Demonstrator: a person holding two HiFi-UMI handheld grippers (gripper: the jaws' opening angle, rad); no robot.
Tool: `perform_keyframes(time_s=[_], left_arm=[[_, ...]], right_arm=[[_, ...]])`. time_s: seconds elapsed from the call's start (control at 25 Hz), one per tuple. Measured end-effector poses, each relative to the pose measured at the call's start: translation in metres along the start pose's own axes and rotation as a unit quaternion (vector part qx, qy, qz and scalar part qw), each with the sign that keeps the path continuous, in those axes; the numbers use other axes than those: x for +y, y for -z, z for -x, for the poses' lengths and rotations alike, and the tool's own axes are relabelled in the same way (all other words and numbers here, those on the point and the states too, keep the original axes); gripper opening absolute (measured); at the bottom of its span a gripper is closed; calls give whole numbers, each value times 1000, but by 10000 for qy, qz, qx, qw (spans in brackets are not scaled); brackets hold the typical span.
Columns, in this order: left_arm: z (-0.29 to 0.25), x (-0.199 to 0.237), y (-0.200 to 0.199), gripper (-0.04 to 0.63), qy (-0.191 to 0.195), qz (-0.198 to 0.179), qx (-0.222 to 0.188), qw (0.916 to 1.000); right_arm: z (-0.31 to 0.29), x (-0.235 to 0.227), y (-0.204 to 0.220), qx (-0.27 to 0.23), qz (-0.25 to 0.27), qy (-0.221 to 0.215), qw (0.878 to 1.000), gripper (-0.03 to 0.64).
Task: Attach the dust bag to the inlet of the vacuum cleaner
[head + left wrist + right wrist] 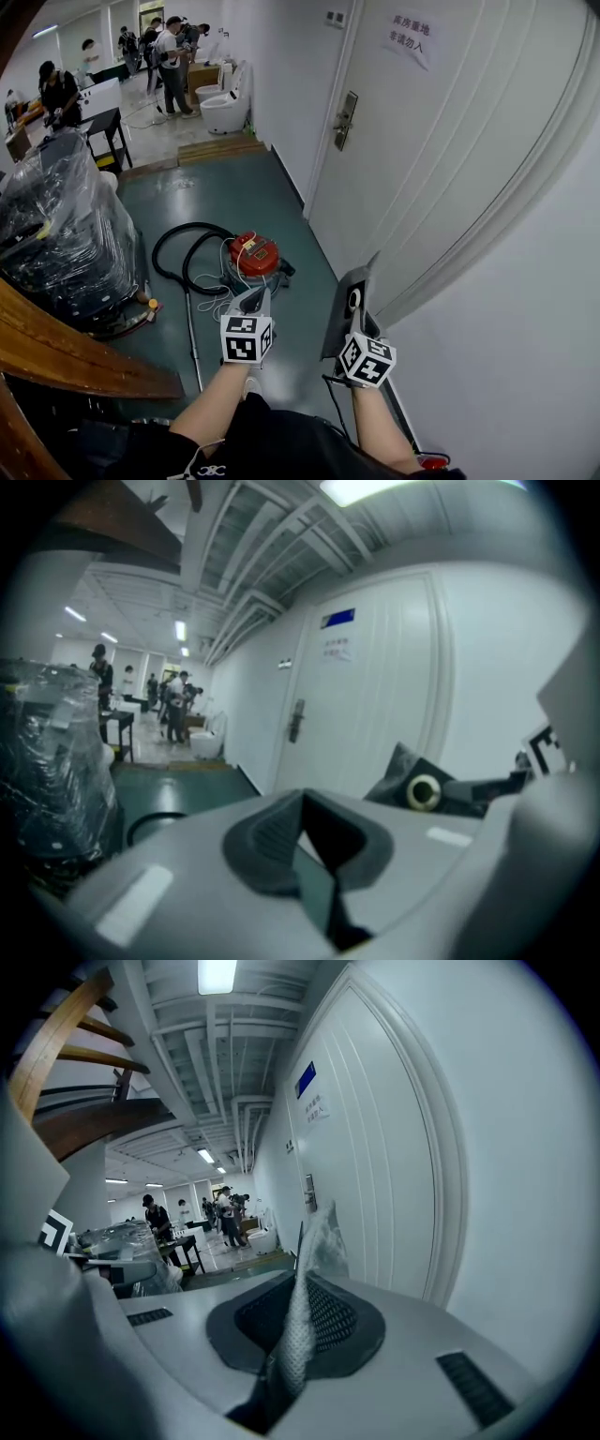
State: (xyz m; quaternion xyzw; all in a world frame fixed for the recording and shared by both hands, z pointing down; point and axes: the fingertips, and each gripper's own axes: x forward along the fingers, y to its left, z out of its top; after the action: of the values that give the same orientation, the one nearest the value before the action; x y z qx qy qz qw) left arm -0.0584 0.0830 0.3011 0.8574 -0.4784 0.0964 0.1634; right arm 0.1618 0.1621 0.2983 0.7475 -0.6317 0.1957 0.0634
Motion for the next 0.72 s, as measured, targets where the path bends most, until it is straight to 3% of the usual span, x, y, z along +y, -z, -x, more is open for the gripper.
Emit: perform_keyframes(time_s=[0.36,0.72], left_arm=[[-63,101,-2,-2,-24,154,337,9993],[-127,138,47,0,103,-129,1168,9930]], right_arm=[[-83,39,-15,156,47,220,9996,21],[-152,36,19,734,-12,282,9969,21]])
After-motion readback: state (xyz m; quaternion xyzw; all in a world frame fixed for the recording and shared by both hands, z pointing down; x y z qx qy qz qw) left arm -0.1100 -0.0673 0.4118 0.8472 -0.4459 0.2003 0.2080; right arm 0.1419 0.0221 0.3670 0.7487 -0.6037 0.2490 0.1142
